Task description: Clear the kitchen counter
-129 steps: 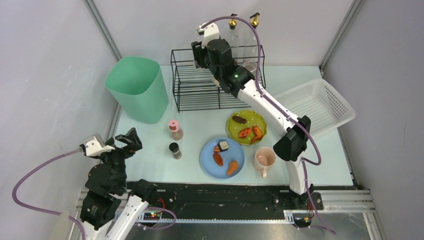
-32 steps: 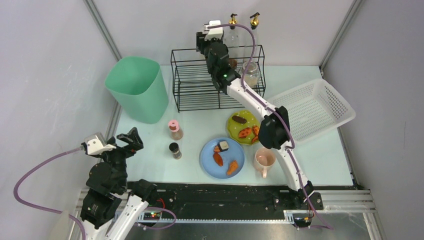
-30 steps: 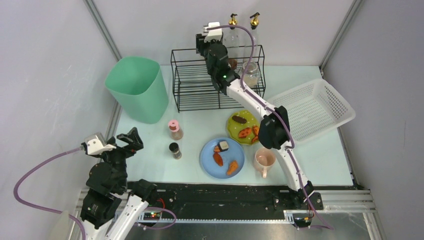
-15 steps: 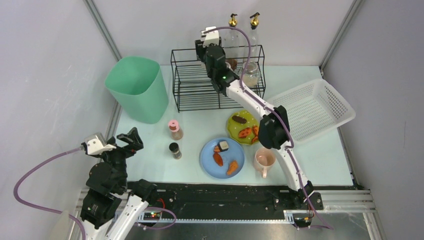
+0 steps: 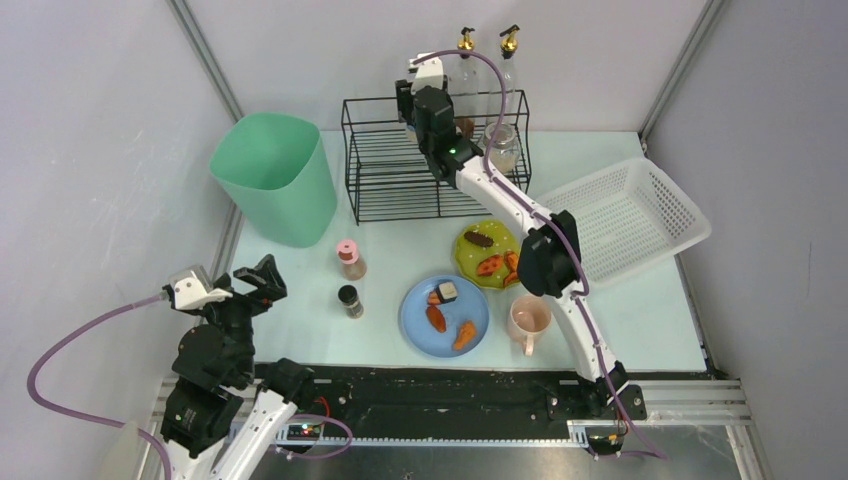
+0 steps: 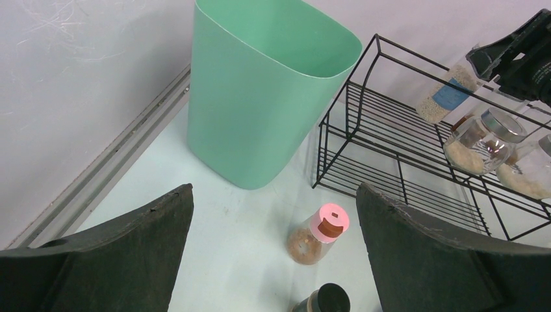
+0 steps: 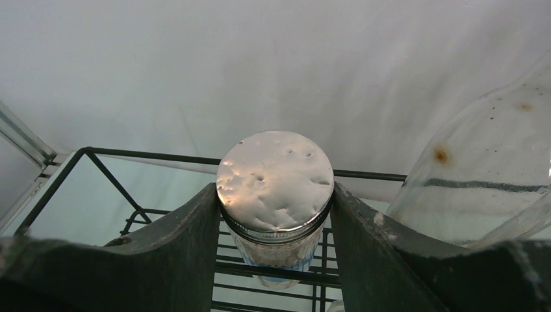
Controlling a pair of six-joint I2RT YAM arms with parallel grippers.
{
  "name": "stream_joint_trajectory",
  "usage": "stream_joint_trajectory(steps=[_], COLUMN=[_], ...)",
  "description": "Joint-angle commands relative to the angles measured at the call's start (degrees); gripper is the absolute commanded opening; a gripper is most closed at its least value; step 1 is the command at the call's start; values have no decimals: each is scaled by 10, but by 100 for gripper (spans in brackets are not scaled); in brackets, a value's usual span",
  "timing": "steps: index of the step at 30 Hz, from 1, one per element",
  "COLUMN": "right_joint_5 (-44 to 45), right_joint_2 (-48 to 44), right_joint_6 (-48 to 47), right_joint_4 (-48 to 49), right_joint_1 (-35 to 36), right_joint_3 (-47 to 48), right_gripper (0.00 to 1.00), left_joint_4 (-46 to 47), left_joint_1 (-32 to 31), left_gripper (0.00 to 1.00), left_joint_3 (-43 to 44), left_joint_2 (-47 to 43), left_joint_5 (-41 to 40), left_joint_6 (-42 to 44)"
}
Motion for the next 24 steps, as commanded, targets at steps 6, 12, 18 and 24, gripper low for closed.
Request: stream_joint_trajectory(steps=[6,12,18,24], right_joint_5=[-16,-17,-20,-26], right_joint_2=[5,11,13,4], right_joint_6=[13,34,42,39], right_joint_4=[-1,-15,-16,-16], right_joint_1=[1,-1,-2,-1], right_joint_3=[24,26,25,22], right_gripper=[9,21,30,62], left_joint_4=[15,14,14,14], left_joint_1=[4,5,5,5], left_gripper=[98,98,98,98], left_joint_3=[-2,-1,-2,-2], left_joint_2=[6,5,3,1], left_joint_5=[-3,-3,-3,-2], left_joint_6=[-5,-4,-5,-5])
